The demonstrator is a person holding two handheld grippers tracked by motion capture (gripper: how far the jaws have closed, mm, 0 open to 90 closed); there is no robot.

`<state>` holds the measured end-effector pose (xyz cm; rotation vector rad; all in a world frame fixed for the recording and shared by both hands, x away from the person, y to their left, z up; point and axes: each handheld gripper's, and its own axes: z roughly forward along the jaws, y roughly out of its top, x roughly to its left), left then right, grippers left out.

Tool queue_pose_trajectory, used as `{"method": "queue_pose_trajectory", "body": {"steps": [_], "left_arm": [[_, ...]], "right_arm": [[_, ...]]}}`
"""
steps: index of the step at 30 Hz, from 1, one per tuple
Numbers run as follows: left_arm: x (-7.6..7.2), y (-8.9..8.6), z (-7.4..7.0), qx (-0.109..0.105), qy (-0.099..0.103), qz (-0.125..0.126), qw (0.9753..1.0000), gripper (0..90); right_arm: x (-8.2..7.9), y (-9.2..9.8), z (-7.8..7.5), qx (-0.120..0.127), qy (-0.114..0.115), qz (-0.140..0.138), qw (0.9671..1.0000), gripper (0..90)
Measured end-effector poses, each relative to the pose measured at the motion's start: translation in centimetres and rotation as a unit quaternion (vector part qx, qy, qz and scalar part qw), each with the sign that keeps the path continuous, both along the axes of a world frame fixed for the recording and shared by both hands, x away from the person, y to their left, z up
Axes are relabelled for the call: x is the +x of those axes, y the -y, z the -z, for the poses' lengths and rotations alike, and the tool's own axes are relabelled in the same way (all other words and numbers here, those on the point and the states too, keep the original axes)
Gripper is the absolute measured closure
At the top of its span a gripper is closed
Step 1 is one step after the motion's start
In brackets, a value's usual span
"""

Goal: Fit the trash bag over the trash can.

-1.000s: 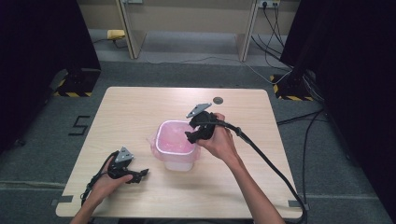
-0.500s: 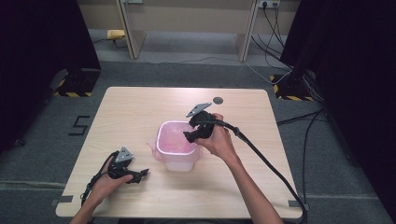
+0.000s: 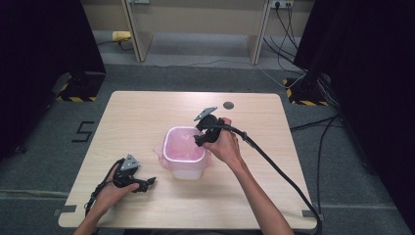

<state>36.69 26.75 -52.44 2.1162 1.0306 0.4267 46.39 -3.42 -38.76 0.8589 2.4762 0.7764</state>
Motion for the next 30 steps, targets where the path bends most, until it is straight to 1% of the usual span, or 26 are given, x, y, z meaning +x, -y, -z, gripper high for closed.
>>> {"method": "queue_pose_trajectory", "body": {"steps": [2, 5, 7, 8, 10, 11, 13, 14, 16, 18, 21, 23, 24, 26, 27, 30], "left_arm": [[0.0, 0.0, 0.0, 0.000, 0.000, 0.000, 1.0000, 7.2], [0.0, 0.0, 0.0, 0.000, 0.000, 0.000, 1.0000, 7.2], [0.0, 0.0, 0.0, 0.000, 0.001, 0.000, 1.0000, 7.2], [0.0, 0.0, 0.0, 0.000, 0.000, 0.000, 1.0000, 7.2], [0.0, 0.0, 0.0, 0.000, 0.000, 0.000, 1.0000, 7.2], [0.0, 0.0, 0.0, 0.000, 0.000, 0.000, 1.0000, 7.2], [0.0, 0.0, 0.0, 0.000, 0.000, 0.000, 1.0000, 7.2], [0.0, 0.0, 0.0, 0.000, 0.000, -0.001, 1.0000, 7.2], [0.0, 0.0, 0.0, 0.000, 0.000, -0.001, 1.0000, 7.1], [0.0, 0.0, 0.0, 0.000, 0.000, 0.000, 1.0000, 7.1], [0.0, 0.0, 0.0, 0.000, 0.000, -0.001, 1.0000, 7.1], [0.0, 0.0, 0.0, 0.000, 0.000, -0.001, 1.0000, 7.2], [0.0, 0.0, 0.0, 0.000, 0.001, -0.001, 1.0000, 7.1], [0.0, 0.0, 0.0, 0.000, 0.000, -0.001, 1.0000, 7.1], [0.0, 0.0, 0.0, 0.000, 0.000, -0.001, 1.0000, 7.2], [0.0, 0.0, 0.0, 0.000, 0.001, -0.001, 1.0000, 7.2]], "right_arm": [[-0.1, 0.2, -0.3, 0.002, -0.002, -0.004, 1.0000, 33.5], [-0.9, 0.6, -1.7, 0.030, 0.015, -0.005, 0.9994, 33.2], [-1.7, 0.9, -2.7, 0.049, 0.026, -0.014, 0.9984, 33.1], [-2.2, 1.0, -3.1, 0.052, 0.028, -0.016, 0.9981, 32.9], [-3.0, 1.2, -3.4, 0.043, 0.036, -0.023, 0.9982, 32.3], [-3.4, 1.2, -3.4, 0.042, 0.037, -0.024, 0.9982, 32.3], [-3.9, 1.3, -3.0, 0.037, 0.027, -0.029, 0.9985, 32.3], [-4.0, 1.3, -2.6, 0.031, 0.023, -0.031, 0.9988, 32.3], [-4.2, 1.2, -1.7, 0.009, 0.021, -0.030, 0.9993, 32.3], [-4.1, 1.0, -0.9, 0.000, 0.017, -0.029, 0.9994, 32.6], [-3.8, 0.7, -0.2, 0.002, 0.004, -0.029, 0.9996, 32.3], [-3.7, 0.6, -0.1, 0.008, -0.005, -0.028, 0.9996, 31.8], [-3.6, 0.6, 0.0, 0.012, -0.006, -0.027, 0.9995, 31.2], [-3.8, 0.7, -0.3, 0.014, -0.004, -0.025, 0.9996, 30.1], [-4.0, 0.8, -0.6, 0.020, 0.001, -0.025, 0.9995, 30.1], [-4.8, 1.3, -2.0, 0.044, 0.023, -0.021, 0.9985, 30.1]]}}
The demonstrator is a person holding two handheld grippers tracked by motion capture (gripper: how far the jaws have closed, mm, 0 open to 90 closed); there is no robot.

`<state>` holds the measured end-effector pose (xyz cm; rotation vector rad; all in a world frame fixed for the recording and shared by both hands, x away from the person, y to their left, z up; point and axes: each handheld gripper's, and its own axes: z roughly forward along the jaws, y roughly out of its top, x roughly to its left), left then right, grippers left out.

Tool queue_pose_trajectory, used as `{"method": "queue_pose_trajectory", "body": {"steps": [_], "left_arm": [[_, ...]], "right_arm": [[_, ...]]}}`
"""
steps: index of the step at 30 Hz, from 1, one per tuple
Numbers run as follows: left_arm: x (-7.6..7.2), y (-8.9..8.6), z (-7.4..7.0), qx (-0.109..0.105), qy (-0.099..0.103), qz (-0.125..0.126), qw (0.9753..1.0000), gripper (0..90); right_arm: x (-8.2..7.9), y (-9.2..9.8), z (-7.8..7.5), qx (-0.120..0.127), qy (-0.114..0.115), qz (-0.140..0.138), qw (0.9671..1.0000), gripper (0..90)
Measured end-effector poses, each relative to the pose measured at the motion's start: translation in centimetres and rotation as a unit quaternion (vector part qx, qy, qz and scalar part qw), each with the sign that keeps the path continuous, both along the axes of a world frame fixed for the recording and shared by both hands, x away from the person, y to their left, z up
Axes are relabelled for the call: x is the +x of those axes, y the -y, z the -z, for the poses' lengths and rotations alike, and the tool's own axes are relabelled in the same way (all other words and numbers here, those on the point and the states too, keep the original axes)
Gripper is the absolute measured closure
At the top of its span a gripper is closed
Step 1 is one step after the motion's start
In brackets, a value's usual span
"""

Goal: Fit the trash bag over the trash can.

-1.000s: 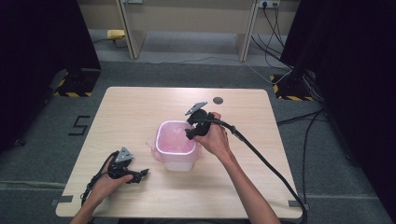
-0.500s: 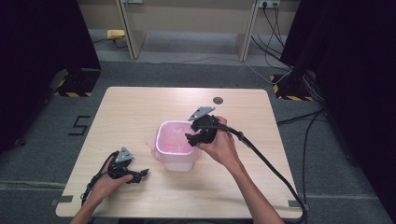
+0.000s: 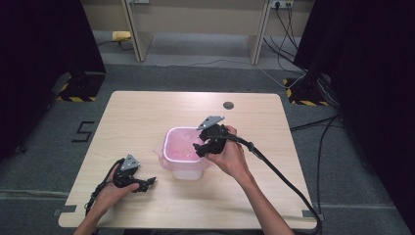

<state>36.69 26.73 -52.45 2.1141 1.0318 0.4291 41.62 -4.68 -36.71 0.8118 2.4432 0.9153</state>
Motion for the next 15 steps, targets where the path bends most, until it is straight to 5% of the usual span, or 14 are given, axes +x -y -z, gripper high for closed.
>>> {"method": "queue_pose_trajectory", "body": {"steps": [4, 15], "left_arm": [[0.0, 0.0, 0.0, 0.000, 0.000, 0.000, 1.0000, 7.1], [0.0, 0.0, 0.0, 0.000, 0.000, 0.000, 1.0000, 7.1]], "right_arm": [[-1.1, -0.2, -1.0, 0.018, 0.009, -0.028, 0.9994, 30.3], [-0.6, -2.3, 1.4, -0.005, -0.025, -0.065, 0.9976, 32.6]]}}
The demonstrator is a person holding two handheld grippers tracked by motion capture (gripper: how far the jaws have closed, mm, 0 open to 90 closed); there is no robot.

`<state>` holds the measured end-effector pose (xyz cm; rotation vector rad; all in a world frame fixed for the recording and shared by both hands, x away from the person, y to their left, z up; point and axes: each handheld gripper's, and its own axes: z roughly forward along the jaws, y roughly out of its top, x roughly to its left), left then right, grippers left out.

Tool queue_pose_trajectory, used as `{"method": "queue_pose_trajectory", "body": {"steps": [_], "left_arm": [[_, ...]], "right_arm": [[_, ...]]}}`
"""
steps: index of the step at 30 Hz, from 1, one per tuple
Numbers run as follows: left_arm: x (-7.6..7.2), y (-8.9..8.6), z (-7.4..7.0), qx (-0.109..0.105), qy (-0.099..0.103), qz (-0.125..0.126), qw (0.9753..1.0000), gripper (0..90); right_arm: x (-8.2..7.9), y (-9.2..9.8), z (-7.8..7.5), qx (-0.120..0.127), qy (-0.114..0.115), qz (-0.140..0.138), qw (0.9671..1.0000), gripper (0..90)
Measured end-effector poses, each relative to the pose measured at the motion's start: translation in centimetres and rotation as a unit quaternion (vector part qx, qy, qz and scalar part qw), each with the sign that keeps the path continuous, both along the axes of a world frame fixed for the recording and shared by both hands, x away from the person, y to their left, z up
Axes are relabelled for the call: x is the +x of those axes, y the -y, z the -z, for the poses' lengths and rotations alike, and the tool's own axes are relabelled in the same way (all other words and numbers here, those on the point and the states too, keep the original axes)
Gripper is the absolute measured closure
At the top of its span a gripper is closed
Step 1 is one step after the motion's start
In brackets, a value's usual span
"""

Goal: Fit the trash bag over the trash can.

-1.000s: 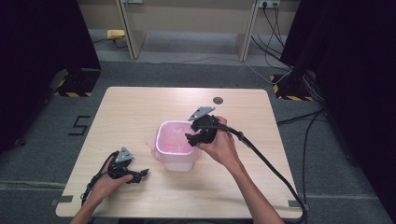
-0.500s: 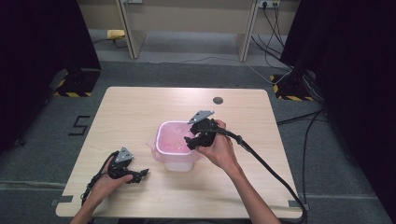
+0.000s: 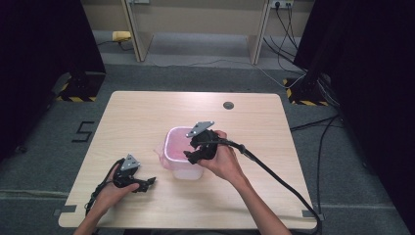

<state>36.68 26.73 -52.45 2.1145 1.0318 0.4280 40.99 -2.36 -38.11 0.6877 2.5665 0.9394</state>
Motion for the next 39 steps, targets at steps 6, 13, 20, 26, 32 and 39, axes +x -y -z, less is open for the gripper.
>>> {"method": "queue_pose_trajectory", "body": {"steps": [6, 13, 20, 26, 32, 39], "left_arm": [[0.0, 0.0, 0.0, 0.000, 0.000, 0.000, 1.0000, 7.1], [0.0, 0.0, 0.0, 0.000, 0.000, -0.002, 1.0000, 7.1], [-0.1, 0.1, 0.0, 0.001, 0.000, -0.004, 1.0000, 7.0], [-0.1, 0.1, 0.0, 0.002, -0.001, -0.005, 1.0000, 6.3], [-0.1, 0.1, 0.0, 0.001, -0.002, -0.005, 1.0000, 5.7], [-0.1, 0.1, 0.0, 0.001, -0.002, -0.006, 1.0000, 5.5]], "right_arm": [[-0.2, 1.0, -1.4, 0.032, 0.029, 0.014, 0.9990, 29.2], [0.1, 3.3, -2.8, 0.058, 0.051, 0.045, 0.9960, 27.6], [0.4, 6.5, -1.8, 0.073, 0.061, 0.079, 0.9924, 26.8], [0.6, 9.1, -0.3, 0.064, 0.064, 0.105, 0.9903, 26.8], [0.7, 11.2, 1.6, 0.088, 0.060, 0.127, 0.9862, 26.2], [0.2, 13.2, 3.3, 0.118, 0.065, 0.145, 0.9802, 25.6]]}}
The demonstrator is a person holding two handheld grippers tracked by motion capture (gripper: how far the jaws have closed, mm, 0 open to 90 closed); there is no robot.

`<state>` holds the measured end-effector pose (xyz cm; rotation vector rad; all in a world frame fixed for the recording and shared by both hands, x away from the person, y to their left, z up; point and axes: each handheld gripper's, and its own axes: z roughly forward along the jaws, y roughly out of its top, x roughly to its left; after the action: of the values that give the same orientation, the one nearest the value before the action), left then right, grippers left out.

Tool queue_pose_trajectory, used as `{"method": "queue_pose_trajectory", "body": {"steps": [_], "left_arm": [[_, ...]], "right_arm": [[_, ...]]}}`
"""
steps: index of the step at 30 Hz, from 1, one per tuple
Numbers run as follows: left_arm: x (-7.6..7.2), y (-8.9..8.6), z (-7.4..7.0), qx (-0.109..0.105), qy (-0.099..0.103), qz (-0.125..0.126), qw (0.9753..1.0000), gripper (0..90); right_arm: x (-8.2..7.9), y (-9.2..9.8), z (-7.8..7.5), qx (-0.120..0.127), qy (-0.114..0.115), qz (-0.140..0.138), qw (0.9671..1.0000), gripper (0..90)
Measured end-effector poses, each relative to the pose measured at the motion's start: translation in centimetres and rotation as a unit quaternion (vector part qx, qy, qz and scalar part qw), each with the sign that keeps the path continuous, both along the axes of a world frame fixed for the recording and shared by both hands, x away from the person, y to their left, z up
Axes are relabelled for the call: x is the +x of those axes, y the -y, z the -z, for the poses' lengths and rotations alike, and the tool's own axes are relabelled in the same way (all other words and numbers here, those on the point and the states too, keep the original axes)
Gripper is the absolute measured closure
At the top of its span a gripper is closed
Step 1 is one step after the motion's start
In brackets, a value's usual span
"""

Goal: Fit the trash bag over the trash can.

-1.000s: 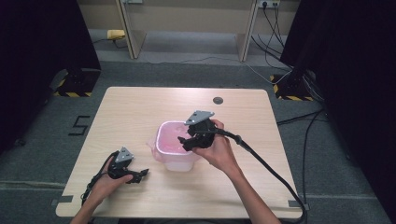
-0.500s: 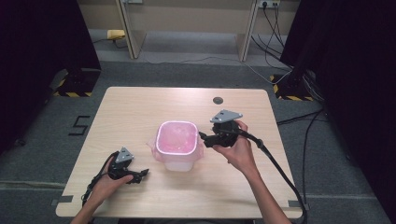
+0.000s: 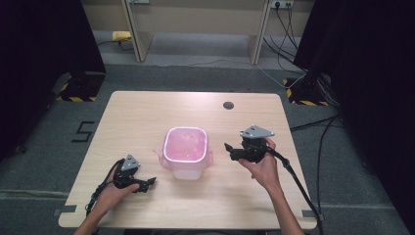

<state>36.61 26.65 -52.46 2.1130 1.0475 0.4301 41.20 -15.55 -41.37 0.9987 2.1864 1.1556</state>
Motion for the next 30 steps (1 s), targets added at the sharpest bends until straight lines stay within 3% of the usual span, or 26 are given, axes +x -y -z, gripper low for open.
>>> {"method": "queue_pose_trajectory", "body": {"steps": [15, 30], "left_arm": [[0.0, 0.0, 0.0, 0.001, 0.000, 0.003, 1.0000, 5.3], [-0.1, -0.1, 0.0, 0.001, 0.000, 0.006, 1.0000, 5.0]], "right_arm": [[-1.0, 2.1, 3.3, 0.047, -0.003, 0.020, 0.9987, 25.5], [-2.3, 3.0, 5.8, 0.042, -0.027, 0.023, 0.9985, 25.4]]}}
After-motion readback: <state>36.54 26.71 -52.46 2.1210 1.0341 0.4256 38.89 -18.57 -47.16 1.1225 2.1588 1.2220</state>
